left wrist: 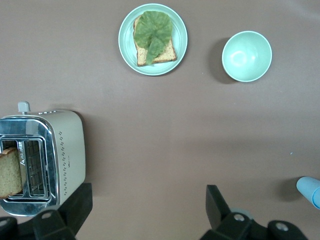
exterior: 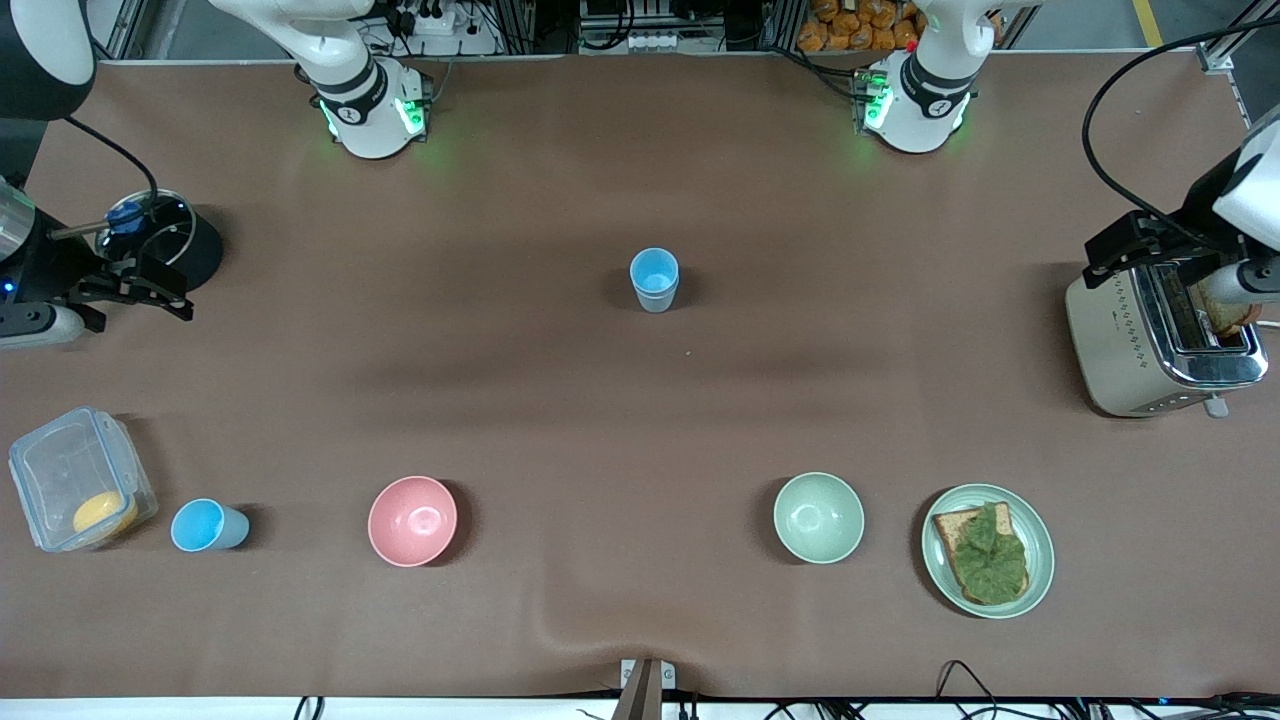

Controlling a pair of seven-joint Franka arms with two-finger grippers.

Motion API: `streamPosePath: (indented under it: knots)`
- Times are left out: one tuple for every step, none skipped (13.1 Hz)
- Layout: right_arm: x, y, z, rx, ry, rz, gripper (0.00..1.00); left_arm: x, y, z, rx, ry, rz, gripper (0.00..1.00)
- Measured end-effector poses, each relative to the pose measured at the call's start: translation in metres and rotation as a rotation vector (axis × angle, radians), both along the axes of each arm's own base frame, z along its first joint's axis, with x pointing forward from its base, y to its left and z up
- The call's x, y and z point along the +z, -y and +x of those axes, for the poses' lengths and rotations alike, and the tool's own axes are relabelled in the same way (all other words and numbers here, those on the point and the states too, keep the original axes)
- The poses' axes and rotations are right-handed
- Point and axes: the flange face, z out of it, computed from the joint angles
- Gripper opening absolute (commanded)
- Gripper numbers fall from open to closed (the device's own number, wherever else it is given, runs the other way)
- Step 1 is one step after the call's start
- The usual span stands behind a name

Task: Stack blue cups with both arms

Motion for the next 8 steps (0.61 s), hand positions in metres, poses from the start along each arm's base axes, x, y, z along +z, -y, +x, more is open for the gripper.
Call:
streamPosePath:
  knots:
    - [0.0000,0.0000,0.0000,0.000,0.000,0.000,1.00,-0.0015,0.0026,-0.0018,-0.004,-0.005,-0.002,1.00]
    - [0.0000,-0.0001,0.0000,0.000,0.000,0.000,1.00,-0.0023,0.0055,-0.0032,-0.008,-0.007,-0.004,1.00]
    - [0.0000,-0.0001,0.0000,0.000,0.000,0.000,1.00,-0.0025,0.0079,-0.0039,-0.012,-0.008,-0.004,1.00]
    - [0.0000,-0.0002,0.0000,0.000,0.000,0.000,1.00,-0.0027,0.0090,-0.0042,-0.013,-0.009,-0.004,1.00]
    - [0.0001,-0.0004,0.0001,0.001,0.001,0.000,1.00,-0.0030,0.0089,-0.0042,-0.013,-0.009,-0.003,1.00]
    - [0.0001,-0.0004,0.0001,0.009,0.001,0.000,1.00,-0.0036,0.0076,-0.0041,-0.011,-0.010,-0.003,1.00]
    - [0.0001,0.0001,0.0001,0.030,0.001,-0.001,1.00,-0.0044,0.0053,-0.0039,-0.006,-0.012,-0.002,1.00]
    - [0.0000,0.0023,0.0002,0.051,0.001,-0.001,1.00,-0.0052,0.0020,-0.0035,0.000,-0.014,-0.001,1.00]
